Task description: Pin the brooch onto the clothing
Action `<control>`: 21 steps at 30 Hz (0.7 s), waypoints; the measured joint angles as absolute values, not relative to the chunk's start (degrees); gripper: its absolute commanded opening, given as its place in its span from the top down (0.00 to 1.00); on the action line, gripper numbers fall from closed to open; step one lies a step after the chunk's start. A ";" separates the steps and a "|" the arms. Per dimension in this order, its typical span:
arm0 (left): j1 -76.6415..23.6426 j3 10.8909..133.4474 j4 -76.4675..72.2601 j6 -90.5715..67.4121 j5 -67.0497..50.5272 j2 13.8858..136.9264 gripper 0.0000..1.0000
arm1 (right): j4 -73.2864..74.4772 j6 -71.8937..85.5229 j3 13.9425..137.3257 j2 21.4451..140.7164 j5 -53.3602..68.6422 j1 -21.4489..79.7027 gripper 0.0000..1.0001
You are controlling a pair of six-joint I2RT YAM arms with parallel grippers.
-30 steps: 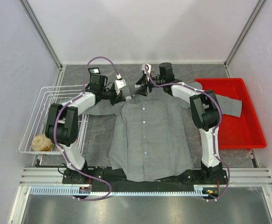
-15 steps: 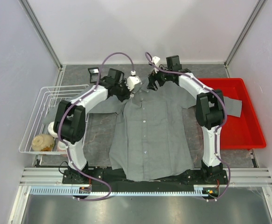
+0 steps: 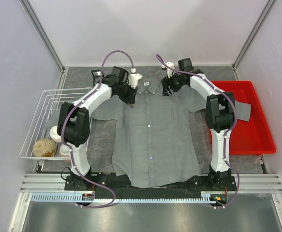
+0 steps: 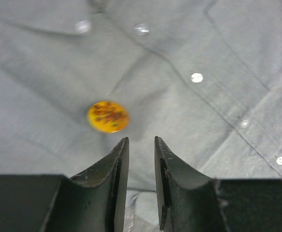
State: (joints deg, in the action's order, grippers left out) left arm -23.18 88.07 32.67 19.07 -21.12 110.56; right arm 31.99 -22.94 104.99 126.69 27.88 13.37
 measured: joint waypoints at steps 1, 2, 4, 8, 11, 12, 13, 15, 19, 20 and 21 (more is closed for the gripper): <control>-21.54 88.31 32.77 17.72 -21.34 110.56 0.67 | 32.18 -22.68 105.43 126.96 27.81 13.39 0.27; -20.43 88.68 32.86 16.75 -21.37 110.61 0.70 | 32.25 -22.46 105.89 127.28 27.68 13.41 0.33; -17.78 90.24 32.82 14.39 -21.04 111.02 0.71 | 32.23 -21.93 106.83 128.22 27.20 13.65 0.39; -15.84 92.33 31.73 10.74 -19.79 112.81 0.78 | 32.27 -20.82 107.13 129.91 25.93 14.06 0.51; -15.55 92.64 31.24 8.47 -19.44 115.24 0.80 | 32.60 -20.21 107.13 130.78 24.10 14.15 0.54; -15.44 92.64 31.27 7.86 -19.27 116.31 0.80 | 32.71 -20.10 107.13 130.93 23.33 14.15 0.55; -15.33 92.64 31.33 7.40 -18.83 117.49 0.81 | 32.82 -19.97 107.13 131.07 22.48 14.20 0.57; -14.92 92.86 31.62 6.87 -17.80 119.61 0.83 | 33.36 -19.68 107.13 131.20 20.47 14.26 0.58; -13.58 93.30 33.19 6.44 -15.11 123.22 0.85 | 34.52 -19.25 107.13 131.41 17.12 14.09 0.60; -13.06 93.34 33.63 6.33 -14.68 123.92 0.85 | 34.83 -19.22 107.13 131.61 16.21 13.98 0.61; -12.69 93.73 34.00 6.22 -14.46 124.05 0.85 | 35.00 -19.22 107.13 131.87 15.44 13.80 0.61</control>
State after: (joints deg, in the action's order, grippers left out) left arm -12.69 93.73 34.00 6.22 -14.46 124.05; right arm 35.00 -19.22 107.13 131.87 15.44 13.80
